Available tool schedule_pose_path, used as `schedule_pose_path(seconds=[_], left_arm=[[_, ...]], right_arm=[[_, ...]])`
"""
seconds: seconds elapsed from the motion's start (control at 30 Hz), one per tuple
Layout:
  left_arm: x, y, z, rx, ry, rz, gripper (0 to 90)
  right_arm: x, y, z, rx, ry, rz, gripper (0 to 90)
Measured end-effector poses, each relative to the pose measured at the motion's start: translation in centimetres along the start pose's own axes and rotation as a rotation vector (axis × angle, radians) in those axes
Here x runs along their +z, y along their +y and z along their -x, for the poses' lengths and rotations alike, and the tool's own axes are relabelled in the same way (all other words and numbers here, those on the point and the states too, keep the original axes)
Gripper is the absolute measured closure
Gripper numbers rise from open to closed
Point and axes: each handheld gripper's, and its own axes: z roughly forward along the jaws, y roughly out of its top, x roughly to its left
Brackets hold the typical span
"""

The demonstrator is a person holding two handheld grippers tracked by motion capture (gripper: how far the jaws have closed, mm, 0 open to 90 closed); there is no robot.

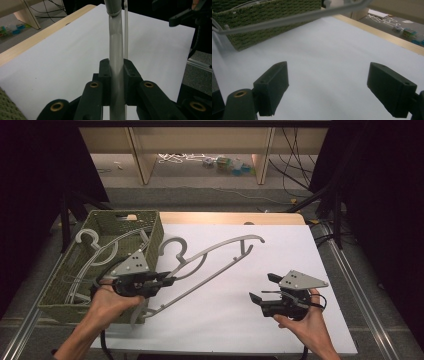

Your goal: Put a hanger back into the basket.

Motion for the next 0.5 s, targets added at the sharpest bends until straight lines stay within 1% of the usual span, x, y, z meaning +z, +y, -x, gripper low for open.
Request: schedule_pose_path(seconds=[0.07,0.13,0.17,0.2,0.3,0.37,0.47,0.5], left_arm=[[-0.9,0.7,-0.4,-0.015,-0.004,0.013,79.5],[-1.9,1.3,-0.9,-0.028,0.009,0.025,79.5],[-2.4,1.6,-1.1,-0.034,0.026,0.029,79.5],[-2.9,1.8,-1.5,-0.021,0.034,0.037,79.5],[-4.2,2.4,-2.5,-0.035,0.066,0.050,79.5],[-5.0,2.6,-3.3,-0.039,0.098,0.050,79.6],[-6.1,2.7,-4.6,-0.067,0.141,0.061,79.5],[-6.4,2.7,-5.1,-0.061,0.158,0.066,79.6]], right_arm=[[-0.1,-0.4,-0.2,-0.002,0.002,0.013,18.7],[-0.1,-0.7,-0.3,-0.002,-0.002,0.021,18.3],[-0.1,-0.9,-0.3,-0.002,-0.002,0.028,18.3],[-0.3,-1.1,-0.3,0.001,-0.008,0.035,18.1],[-0.4,-1.4,-0.4,0.013,-0.020,0.054,17.4],[-0.6,-1.6,-0.4,0.012,-0.018,0.049,17.4],[-0.6,-1.9,-0.6,0.015,-0.014,0.039,17.4],[-0.5,-2.0,-0.6,0.015,-0.014,0.040,17.5]])
